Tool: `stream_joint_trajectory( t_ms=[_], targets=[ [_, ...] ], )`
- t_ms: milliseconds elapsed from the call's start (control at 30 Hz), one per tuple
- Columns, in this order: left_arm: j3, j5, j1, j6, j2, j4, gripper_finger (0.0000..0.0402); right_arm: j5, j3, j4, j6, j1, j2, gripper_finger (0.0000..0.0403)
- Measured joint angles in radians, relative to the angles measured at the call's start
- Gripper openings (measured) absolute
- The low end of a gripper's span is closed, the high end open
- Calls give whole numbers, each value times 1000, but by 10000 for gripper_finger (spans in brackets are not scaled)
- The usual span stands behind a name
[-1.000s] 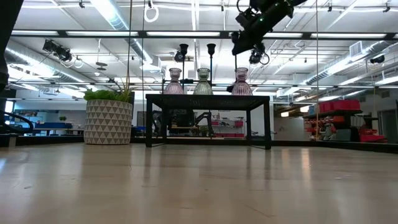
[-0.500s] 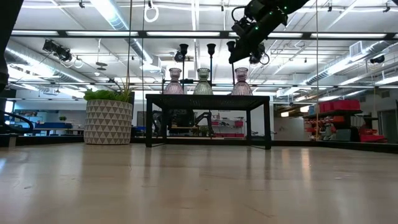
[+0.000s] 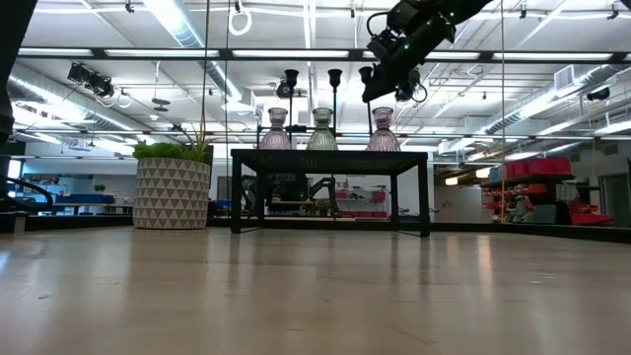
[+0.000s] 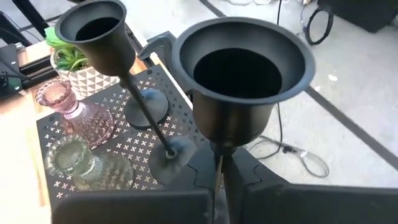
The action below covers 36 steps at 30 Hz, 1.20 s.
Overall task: Pick & Place candle stick holders
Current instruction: Put the black candle holder on the shelf aligned with the other black candle holders
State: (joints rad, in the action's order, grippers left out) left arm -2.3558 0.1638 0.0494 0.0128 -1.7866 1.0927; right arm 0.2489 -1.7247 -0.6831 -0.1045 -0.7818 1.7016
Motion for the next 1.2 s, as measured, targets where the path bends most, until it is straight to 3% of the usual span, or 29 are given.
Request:
stream_joint_trajectory(
  t_ms=[300, 1200],
  targets=[
    [0, 0, 0, 2, 0, 0, 119, 6, 64, 47, 16, 0, -2, 22],
    [0, 0, 0, 0, 0, 0, 119, 6, 67, 43, 40, 0, -21, 195]
  ],
)
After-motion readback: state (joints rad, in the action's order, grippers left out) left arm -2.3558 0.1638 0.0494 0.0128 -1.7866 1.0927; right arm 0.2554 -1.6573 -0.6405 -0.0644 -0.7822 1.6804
